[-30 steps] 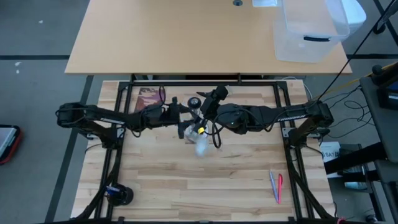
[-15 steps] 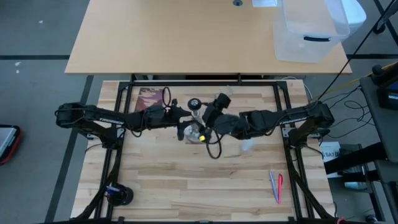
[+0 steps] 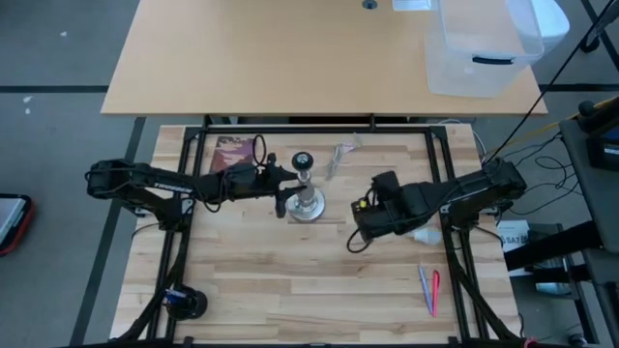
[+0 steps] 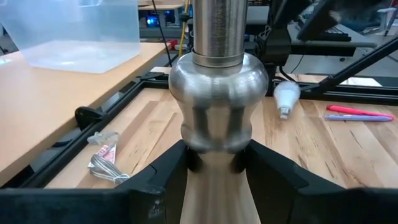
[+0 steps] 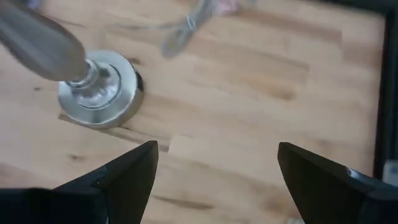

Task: Screw lightbulb
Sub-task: Insert the white lightbulb into the silver lamp

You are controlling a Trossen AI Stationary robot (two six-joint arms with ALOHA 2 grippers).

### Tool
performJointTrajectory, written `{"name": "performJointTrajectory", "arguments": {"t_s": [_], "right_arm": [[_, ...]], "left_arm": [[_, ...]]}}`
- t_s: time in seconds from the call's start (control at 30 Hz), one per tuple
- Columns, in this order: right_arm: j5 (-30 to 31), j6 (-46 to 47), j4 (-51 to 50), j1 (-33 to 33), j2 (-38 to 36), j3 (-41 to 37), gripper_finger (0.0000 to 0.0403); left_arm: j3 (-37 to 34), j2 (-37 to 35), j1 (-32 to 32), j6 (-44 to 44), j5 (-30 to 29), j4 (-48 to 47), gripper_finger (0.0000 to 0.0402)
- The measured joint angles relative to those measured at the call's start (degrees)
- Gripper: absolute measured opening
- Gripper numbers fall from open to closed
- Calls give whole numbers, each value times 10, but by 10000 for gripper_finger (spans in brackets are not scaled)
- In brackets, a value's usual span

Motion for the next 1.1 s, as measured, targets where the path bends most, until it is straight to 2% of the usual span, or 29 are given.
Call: {"name": "performJointTrajectory", "arguments": {"t_s": [0.23, 0.3, 0.4, 0.5, 0.57, 0.7, 0.83, 1.0, 1.1], "right_arm": [[-125, 94, 29, 8, 7, -82, 325], [-141, 39, 62, 21, 7, -114, 325], [-205, -81, 109, 41, 7, -143, 325], [-251, -176, 88, 49, 7, -144, 325], [-284, -206, 63, 51, 7, -144, 325], [-390, -232, 54, 55, 5, -144, 325], [-409, -181, 68, 76, 5, -144, 325], [-414, -61, 102, 126, 5, -145, 325], [-442, 18, 110, 169, 5, -167, 325]], "left_arm": [[0, 0, 0, -4, 0, 2, 151], [0, 0, 0, -4, 2, 1, 151], [0, 0, 0, 2, 12, 1, 151], [0, 0, 0, 6, 23, 0, 151], [0, 0, 0, 6, 25, -3, 151], [0, -1, 0, 6, 26, -8, 151], [0, -1, 0, 6, 28, -9, 151], [0, -1, 0, 5, 28, -10, 151], [0, -1, 0, 5, 29, -10, 151]]}}
